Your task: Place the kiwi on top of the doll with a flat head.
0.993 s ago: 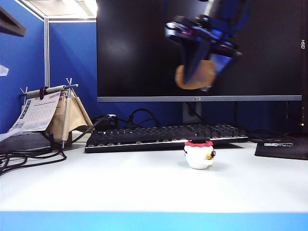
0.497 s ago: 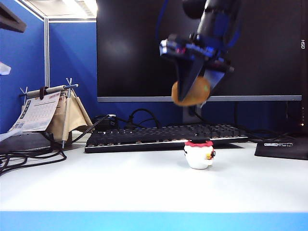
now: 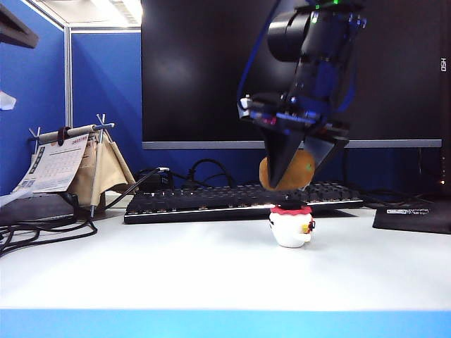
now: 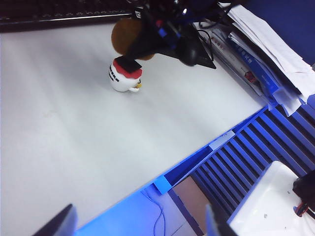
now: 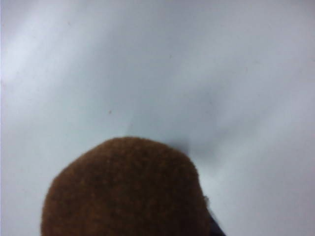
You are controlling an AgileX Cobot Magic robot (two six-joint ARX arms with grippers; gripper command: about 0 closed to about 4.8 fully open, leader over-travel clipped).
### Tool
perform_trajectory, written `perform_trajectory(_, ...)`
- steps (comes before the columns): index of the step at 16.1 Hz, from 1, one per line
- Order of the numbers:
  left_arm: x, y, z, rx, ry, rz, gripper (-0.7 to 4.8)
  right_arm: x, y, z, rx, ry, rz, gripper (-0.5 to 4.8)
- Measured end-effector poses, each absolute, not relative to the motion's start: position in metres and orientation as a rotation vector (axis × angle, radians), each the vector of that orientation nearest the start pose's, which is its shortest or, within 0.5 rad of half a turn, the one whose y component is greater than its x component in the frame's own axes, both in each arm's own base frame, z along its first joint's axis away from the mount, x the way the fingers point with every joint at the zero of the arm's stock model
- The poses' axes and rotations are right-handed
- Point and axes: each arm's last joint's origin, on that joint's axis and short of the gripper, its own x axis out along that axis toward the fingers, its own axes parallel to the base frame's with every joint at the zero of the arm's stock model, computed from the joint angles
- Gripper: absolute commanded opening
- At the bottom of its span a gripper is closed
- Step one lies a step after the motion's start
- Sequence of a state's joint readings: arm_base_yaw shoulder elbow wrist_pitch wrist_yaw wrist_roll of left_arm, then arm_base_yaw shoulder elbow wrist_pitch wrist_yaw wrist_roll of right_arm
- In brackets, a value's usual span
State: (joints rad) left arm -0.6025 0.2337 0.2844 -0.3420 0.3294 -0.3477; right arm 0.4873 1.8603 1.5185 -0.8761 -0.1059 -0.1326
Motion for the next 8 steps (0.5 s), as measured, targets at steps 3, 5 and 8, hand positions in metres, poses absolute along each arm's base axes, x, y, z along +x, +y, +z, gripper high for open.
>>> perform_trajectory(3, 0.0738, -0.0621, 0.2096, -0.279, 0.456, -0.862, 3.41, 0.3360, 0.1816, 0.2412, -0.342, 1.152, 0.600, 2.41)
perform_trajectory(5, 0.0738, -0.0620, 0.2097, -0.278, 0.455, -0.858, 3.41, 0.3368, 0.1810, 0.2413, -0.340, 1.148, 0.598, 2.41)
perform_trajectory(8, 0.0741, -0.0618, 0.2096, -0.274, 0.451, -0.848, 3.41, 0.3363, 0.1806, 0.2408, -0.341, 1.154, 0.597, 2.41)
